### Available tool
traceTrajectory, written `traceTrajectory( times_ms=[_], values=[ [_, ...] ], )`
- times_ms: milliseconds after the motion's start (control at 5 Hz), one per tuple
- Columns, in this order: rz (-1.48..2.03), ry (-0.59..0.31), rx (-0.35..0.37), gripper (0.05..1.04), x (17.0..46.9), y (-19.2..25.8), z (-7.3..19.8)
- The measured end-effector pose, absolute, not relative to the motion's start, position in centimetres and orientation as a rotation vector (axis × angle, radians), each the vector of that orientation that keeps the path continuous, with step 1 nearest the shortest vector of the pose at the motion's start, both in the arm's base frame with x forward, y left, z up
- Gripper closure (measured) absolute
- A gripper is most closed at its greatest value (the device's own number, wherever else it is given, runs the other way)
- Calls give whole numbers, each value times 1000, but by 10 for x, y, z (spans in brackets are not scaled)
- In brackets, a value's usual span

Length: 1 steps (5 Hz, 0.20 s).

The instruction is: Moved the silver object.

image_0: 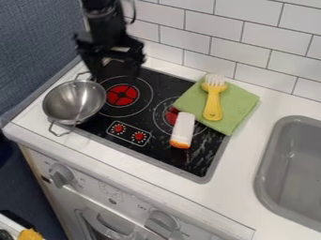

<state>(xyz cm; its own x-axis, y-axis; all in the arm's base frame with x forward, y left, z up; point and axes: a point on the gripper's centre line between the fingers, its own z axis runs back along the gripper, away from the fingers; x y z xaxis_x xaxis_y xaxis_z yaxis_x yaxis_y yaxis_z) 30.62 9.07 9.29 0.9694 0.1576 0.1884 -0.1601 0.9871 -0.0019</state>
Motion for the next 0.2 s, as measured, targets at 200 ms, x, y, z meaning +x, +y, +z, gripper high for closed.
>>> traceTrajectory(
  times_ms=[200],
  values=[
    [137, -188, 5, 75, 306, 81, 97]
  ],
)
